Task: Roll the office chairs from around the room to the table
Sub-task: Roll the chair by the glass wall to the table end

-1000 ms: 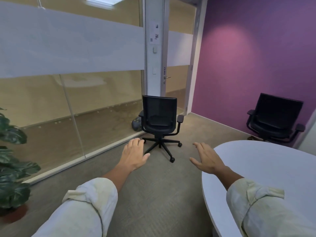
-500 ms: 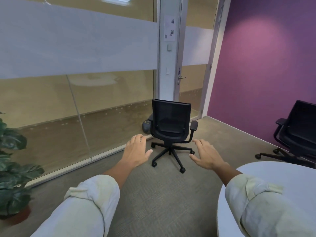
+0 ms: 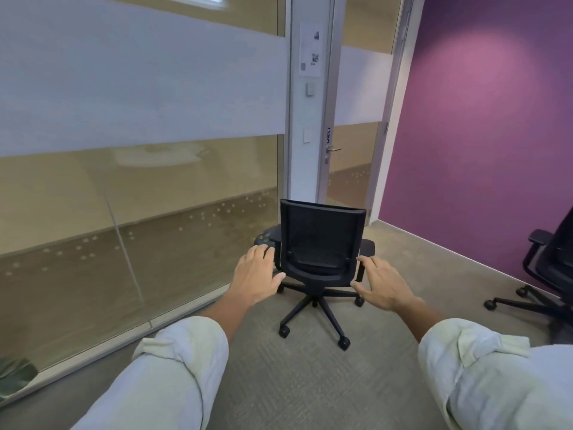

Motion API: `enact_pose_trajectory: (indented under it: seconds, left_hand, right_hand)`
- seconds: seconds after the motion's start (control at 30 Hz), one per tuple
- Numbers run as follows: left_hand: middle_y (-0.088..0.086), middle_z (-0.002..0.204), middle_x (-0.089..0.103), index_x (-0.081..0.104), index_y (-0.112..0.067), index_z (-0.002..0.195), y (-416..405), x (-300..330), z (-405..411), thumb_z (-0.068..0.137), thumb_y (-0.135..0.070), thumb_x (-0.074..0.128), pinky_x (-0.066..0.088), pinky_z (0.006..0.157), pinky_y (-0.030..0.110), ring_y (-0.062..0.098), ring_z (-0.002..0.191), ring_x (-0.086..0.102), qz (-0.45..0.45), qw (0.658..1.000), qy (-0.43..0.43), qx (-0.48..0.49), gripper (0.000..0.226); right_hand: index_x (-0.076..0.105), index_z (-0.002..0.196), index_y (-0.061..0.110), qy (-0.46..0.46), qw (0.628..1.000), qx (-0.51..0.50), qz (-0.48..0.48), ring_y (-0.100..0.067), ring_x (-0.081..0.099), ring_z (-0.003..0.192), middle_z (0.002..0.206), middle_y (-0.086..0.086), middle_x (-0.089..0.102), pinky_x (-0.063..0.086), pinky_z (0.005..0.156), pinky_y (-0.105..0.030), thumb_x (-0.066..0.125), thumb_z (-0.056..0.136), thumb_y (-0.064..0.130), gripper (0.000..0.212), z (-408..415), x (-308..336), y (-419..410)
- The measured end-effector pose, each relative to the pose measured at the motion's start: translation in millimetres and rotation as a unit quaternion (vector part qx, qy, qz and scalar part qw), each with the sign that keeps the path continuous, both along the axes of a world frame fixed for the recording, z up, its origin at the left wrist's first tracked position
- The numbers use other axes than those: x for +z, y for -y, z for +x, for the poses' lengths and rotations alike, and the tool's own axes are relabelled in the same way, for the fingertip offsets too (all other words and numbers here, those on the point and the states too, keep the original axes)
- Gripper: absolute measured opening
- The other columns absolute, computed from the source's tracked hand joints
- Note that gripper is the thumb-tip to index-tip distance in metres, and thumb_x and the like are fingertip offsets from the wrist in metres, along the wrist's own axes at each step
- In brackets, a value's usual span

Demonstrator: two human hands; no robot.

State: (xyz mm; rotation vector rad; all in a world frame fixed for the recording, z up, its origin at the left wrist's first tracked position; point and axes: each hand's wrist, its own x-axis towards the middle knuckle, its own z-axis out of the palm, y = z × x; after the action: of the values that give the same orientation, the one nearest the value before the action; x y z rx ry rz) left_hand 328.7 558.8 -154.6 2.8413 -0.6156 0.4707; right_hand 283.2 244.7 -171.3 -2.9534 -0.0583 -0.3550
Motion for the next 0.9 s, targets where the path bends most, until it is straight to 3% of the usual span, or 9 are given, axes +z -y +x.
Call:
enact_pose_trajectory:
  seconds: [0.3, 0.57, 0.7, 0.9]
  left_hand:
    - [0.014, 0.153, 0.037, 0.035, -0.007, 0.148, 22.6, -10.4, 142.5, 0.094, -0.05, 0.051, 0.03, 0.116, 0.044, 0.03, 0.144, 0.03, 0.015, 1.0, -0.018, -0.006, 0.071]
    - [0.011, 0.153, 0.037, 0.034, -0.009, 0.149, 83.1, -41.2, 258.0, 0.095, -0.052, 0.05, 0.034, 0.114, 0.041, 0.028, 0.142, 0.034, -0.002, 0.999, -0.048, 0.009, 0.072]
    - [0.01, 0.152, 0.039, 0.034, -0.008, 0.15, 117.3, -47.8, 311.6, 0.097, -0.052, 0.048, 0.035, 0.113, 0.039, 0.026, 0.14, 0.036, -0.008, 0.998, -0.06, 0.012, 0.07]
    - [0.012, 0.158, 0.031, 0.029, -0.009, 0.153, 157.8, -46.9, 390.4, 0.098, -0.052, 0.047, 0.028, 0.117, 0.04, 0.026, 0.146, 0.027, -0.004, 0.996, -0.084, 0.002, 0.072]
  right_hand:
    - [0.034, 0.149, 0.016, -0.025, 1.0, -0.018, -0.002, -0.031, 0.051, 0.124, 0.14, -0.011, 0.05, 0.045, 0.104, -0.044, 0.054, 0.093, 0.055, 0.072, 128.1, -11.1, 26.2]
    - [0.027, 0.153, 0.015, -0.066, 0.997, -0.018, 0.031, -0.03, 0.043, 0.135, 0.151, -0.012, 0.041, 0.04, 0.11, -0.046, 0.055, 0.093, 0.058, 0.08, 269.2, -19.6, 87.5]
    - [0.026, 0.154, 0.012, -0.088, 0.996, 0.016, -0.017, -0.03, 0.041, 0.137, 0.153, -0.013, 0.04, 0.039, 0.112, -0.045, 0.047, 0.092, 0.068, 0.086, 335.6, -15.5, 118.9]
    - [0.024, 0.155, 0.01, -0.107, 0.994, 0.012, -0.002, -0.03, 0.039, 0.14, 0.156, -0.012, 0.037, 0.038, 0.113, -0.045, 0.048, 0.093, 0.066, 0.087, 412.7, -26.6, 142.0]
